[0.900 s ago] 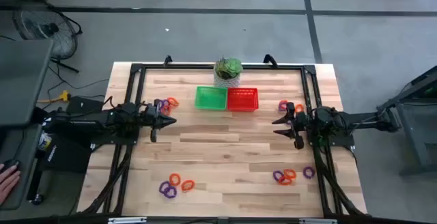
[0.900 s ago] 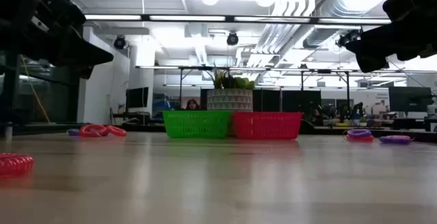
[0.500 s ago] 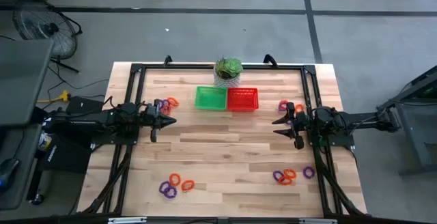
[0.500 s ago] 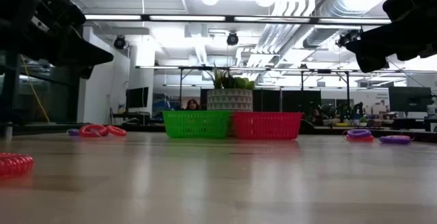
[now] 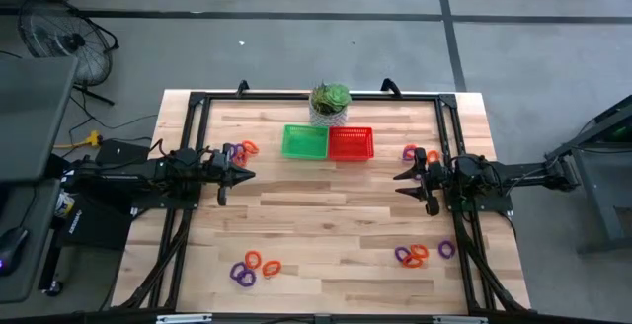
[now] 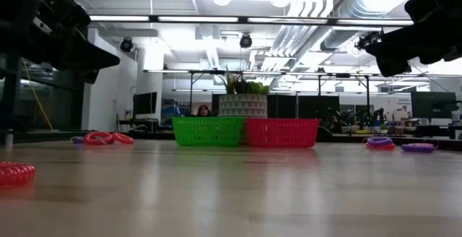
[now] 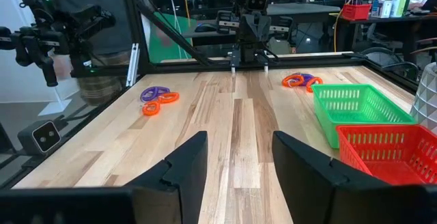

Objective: Sort spring keychains

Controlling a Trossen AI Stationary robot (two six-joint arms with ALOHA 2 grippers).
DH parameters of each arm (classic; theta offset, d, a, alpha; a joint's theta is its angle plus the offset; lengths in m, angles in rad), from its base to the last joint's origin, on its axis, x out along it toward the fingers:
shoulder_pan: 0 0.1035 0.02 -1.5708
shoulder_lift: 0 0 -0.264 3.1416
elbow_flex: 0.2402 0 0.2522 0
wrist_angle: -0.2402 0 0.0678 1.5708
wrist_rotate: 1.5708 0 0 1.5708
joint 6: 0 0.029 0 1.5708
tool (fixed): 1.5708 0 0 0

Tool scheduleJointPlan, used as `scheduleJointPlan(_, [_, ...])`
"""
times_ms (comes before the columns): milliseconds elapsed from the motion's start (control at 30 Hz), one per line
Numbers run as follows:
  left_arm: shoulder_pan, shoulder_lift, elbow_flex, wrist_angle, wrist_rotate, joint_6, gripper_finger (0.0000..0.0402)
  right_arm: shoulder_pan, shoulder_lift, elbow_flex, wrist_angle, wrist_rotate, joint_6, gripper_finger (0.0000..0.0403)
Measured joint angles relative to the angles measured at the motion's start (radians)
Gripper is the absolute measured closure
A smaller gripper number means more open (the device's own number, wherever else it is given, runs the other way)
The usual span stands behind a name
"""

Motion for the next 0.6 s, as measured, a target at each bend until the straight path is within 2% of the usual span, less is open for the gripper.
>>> scheduleJointPlan(600, [0.0,0.0,0.0,0.0,0.0,0.0,0.0401,0.0,0.0,0.0,0.0,0.0,0.0,0.0244])
